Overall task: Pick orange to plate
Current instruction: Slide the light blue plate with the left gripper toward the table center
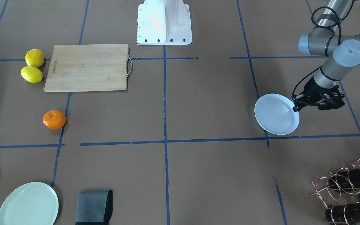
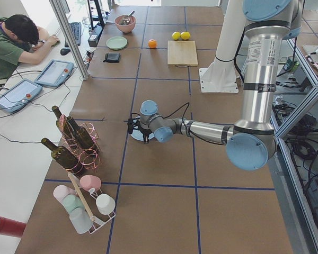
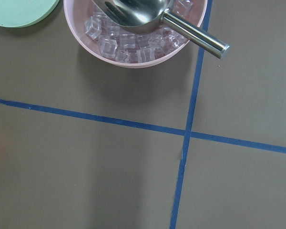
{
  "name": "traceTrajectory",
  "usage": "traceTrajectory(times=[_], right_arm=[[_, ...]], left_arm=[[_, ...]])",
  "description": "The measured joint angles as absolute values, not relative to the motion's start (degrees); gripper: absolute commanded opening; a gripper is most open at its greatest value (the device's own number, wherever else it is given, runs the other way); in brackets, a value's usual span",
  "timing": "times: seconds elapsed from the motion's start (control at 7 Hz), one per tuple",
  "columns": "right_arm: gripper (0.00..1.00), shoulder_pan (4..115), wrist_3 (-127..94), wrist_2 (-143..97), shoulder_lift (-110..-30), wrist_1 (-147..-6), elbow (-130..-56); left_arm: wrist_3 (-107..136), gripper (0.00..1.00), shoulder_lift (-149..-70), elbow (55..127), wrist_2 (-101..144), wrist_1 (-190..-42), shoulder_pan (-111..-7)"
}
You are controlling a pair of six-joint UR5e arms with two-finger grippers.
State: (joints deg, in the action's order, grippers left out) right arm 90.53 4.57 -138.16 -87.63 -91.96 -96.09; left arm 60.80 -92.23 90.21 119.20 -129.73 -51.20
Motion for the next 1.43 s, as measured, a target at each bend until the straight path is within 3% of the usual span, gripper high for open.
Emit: traceTrajectory(times=[0.57,0.86,1.43], right_arm=[[1.00,90.5,4.6,-138.2,-87.6,-92.0,-96.3],[1.00,90.6,4.6,-138.2,-87.6,-91.9,-96.4],[1.00,90.3,4.7,-137.5,-87.4,-91.4,-96.7]], left_arm=[[60.3,0.00,-93.6,98.4,127.2,-116.9,-57.7],[64.0,0.00,-101.1,102.1,128.8,-106.6,-58.9],[92.6,0.00,-118.4,96.7,127.2,-109.8,-42.6]])
